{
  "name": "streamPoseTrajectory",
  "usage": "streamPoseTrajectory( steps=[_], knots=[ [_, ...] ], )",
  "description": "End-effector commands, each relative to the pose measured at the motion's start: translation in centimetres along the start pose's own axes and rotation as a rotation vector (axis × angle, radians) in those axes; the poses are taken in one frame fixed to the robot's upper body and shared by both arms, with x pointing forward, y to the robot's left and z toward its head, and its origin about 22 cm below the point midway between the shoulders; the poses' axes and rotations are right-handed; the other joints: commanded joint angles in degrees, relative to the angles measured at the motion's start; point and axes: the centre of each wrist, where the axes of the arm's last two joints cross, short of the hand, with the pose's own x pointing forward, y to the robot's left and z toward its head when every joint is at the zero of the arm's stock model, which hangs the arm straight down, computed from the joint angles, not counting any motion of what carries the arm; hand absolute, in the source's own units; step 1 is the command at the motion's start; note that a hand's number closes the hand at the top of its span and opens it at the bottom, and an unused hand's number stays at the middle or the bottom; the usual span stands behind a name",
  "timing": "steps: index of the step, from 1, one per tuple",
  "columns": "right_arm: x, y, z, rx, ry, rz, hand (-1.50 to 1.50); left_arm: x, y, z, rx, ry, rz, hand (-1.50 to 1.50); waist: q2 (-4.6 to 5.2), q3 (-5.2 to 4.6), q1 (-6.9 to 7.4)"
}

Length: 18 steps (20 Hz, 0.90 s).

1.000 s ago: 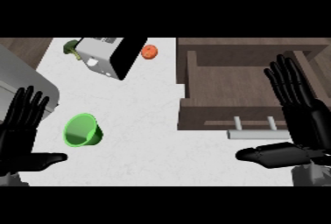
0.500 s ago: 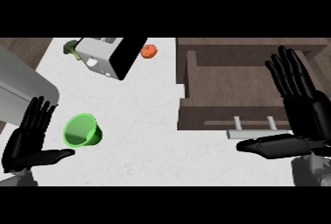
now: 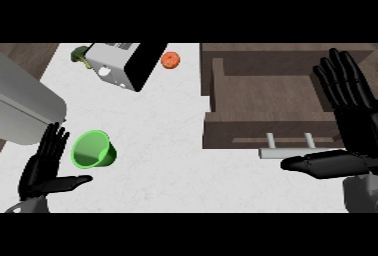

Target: Pick up the cup, place it into the drawer and close the drawer

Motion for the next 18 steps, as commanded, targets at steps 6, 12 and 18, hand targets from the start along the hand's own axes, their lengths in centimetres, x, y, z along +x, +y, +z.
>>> streamPoseTrajectory(
  steps=[6, 12, 18],
  knots=[
    [-1.1, 0.9, -0.7, -0.011, -0.008, -0.014, -1.5, -3.5, 0.5, 0.0, 0.018, 0.001, -0.005, -1.5, 0.18, -0.04, -0.33],
    [1.1, -1.4, -1.9, 0.014, 0.008, -0.005, -1.5, -4.2, 0.0, 0.1, 0.017, -0.042, 0.02, -1.5, 0.28, -0.1, -0.55],
    [0.9, -0.5, -2.0, 0.003, -0.003, -0.014, -1.5, -3.8, -1.0, -1.3, 0.014, -0.075, 0.01, -1.5, 0.53, -0.2, -1.08]
  ],
)
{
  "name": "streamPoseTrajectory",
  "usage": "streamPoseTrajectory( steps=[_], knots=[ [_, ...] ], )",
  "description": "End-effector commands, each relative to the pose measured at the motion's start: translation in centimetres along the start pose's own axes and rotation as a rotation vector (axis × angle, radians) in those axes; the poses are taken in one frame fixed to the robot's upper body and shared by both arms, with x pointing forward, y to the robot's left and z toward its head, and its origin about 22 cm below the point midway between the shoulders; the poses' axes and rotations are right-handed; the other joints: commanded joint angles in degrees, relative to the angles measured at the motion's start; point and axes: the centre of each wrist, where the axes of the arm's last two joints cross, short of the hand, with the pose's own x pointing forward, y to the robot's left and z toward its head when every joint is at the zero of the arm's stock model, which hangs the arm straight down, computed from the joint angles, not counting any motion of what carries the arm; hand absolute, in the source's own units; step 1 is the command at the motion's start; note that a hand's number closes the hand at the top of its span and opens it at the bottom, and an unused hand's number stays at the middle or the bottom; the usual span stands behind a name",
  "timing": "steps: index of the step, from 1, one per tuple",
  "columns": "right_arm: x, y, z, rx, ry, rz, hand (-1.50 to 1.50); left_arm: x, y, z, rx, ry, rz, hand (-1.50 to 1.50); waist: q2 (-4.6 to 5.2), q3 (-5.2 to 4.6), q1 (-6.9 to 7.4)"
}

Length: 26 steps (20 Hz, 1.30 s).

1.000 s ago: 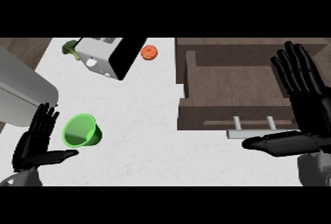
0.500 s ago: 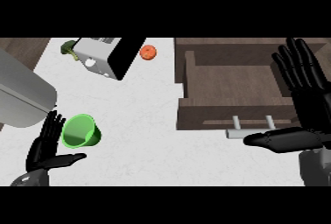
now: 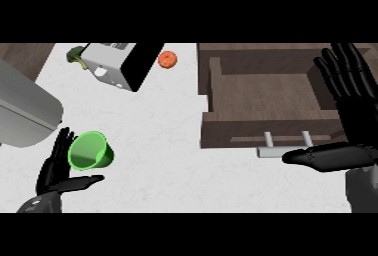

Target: Pick up the cup, place it into the drawer and close the drawer

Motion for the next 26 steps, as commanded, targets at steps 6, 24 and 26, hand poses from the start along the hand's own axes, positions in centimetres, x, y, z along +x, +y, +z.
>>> streamPoseTrajectory(
  steps=[6, 24, 26],
  knots=[
    [0.7, 0.7, -0.8, 0.01, -0.011, 0.01, -1.5, -0.4, -2.7, -1.2, -0.061, -0.075, 0.041, -1.5, 0.14, -0.05, -0.24],
    [1.2, -1.0, 0.1, 0.023, 0.009, 0.021, -1.5, -0.2, -4.1, -1.9, 0.031, -0.335, -0.102, 1.5, 0.38, -0.15, -1.24],
    [0.5, -1.2, -0.5, 0.006, 0.007, 0.018, -1.5, 0.9, -5.0, -3.8, 0.011, -0.394, 0.037, 1.5, 0.21, -0.05, -0.37]
  ],
)
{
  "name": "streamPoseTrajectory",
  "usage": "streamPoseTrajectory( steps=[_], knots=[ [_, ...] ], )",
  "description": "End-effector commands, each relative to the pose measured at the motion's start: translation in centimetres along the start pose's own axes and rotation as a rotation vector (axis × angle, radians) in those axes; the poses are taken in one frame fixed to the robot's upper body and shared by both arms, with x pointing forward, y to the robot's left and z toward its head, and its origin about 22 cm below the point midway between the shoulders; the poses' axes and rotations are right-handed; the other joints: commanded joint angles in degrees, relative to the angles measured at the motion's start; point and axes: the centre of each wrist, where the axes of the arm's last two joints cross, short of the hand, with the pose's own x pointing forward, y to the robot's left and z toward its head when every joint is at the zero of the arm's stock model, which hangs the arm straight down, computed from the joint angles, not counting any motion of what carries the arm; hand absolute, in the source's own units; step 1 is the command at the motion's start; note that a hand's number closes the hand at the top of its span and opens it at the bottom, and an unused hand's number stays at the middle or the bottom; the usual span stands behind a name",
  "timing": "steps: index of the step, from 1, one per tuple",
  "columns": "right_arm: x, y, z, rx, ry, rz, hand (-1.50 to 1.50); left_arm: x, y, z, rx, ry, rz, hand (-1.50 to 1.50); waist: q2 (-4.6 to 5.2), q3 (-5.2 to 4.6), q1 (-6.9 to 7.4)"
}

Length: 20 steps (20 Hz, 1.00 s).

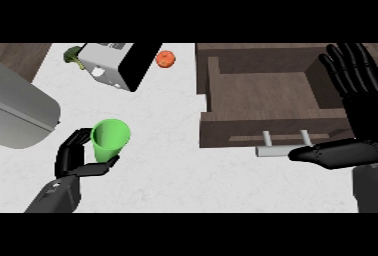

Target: Pick up the cup, place it into the drawer and close the drawer

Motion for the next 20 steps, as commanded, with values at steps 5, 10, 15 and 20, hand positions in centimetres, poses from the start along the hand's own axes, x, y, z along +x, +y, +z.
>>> streamPoseTrajectory(
  steps=[5, 10, 15, 20],
  knots=[
    [-1.5, -1.0, -0.1, -0.007, -0.011, -0.008, -1.5, 0.1, -4.0, -2.1, 0.103, -0.205, 0.073, 1.5, -0.04, 0.1, 0.4],
    [-0.4, -0.7, 1.5, -0.027, -0.013, 0.002, -1.5, 0.9, -5.7, -3.6, -0.034, -0.262, 0.209, 1.5, -0.55, 0.18, 0.5],
    [-0.8, -1.5, 0.7, -0.023, 0.024, 0.012, -1.5, 4.6, -10.5, -9.1, -0.194, -0.285, 0.207, 1.5, -1.07, 0.35, 2.0],
    [-1.9, -1.1, 1.5, -0.04, 0.025, 0.027, -1.5, 8.7, -13.8, -12.8, -0.275, -0.343, 0.202, 1.5, -1.11, 0.36, 2.2]
  ],
)
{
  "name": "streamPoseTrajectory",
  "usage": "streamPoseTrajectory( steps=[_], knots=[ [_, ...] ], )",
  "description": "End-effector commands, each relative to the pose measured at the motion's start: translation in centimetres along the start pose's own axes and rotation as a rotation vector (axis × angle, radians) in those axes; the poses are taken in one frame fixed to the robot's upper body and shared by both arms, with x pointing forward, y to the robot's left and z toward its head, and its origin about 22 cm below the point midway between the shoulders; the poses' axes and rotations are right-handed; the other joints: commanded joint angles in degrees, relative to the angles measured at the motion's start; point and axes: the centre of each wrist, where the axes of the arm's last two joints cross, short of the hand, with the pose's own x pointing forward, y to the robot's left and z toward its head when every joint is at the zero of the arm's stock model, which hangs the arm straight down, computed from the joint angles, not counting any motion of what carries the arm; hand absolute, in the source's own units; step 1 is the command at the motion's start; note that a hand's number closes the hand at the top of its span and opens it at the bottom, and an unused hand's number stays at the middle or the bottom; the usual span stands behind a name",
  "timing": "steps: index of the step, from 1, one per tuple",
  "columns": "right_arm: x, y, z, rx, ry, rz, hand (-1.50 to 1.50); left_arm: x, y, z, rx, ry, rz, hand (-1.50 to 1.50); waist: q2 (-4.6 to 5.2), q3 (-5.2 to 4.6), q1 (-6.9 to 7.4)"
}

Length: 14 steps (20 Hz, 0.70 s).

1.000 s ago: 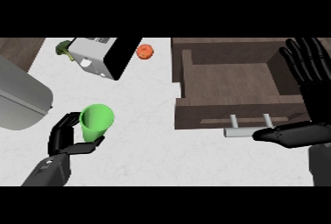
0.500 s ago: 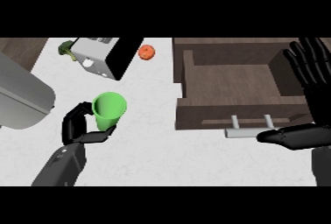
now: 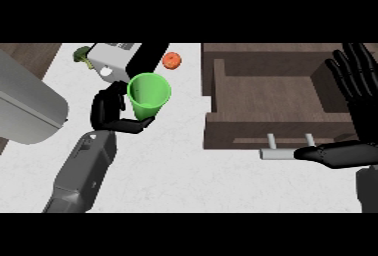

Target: Pick up the cup, place it into the drawer and close the drawer

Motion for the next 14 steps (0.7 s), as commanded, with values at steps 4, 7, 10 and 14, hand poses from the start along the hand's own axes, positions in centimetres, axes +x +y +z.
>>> streamPoseTrajectory(
  steps=[4, 7, 10, 14],
  knots=[
    [-0.6, 2.1, 0.4, -0.016, 0.007, 0.0, -1.5, 3.9, -7.4, -6.8, -0.18, -0.026, 0.068, 1.5, -0.43, 0.05, 0.74],
    [-0.1, -0.2, 1.5, -0.022, 0.009, 0.001, -1.5, 7.1, -10.1, -10.4, -0.177, -0.024, 0.048, 1.5, -0.38, 0.04, 0.02],
    [-0.6, 0.6, 0.2, 0.002, 0.006, 0.002, -1.5, 9.6, -13.2, -13.1, -0.179, -0.036, 0.005, 1.5, 0.0, 0.01, -0.25],
    [0.2, 0.4, -0.3, -0.002, -0.001, 0.018, -1.5, 13.2, -16.7, -17.7, -0.176, -0.008, -0.024, 1.5, 0.37, 0.0, -1.06]
  ],
)
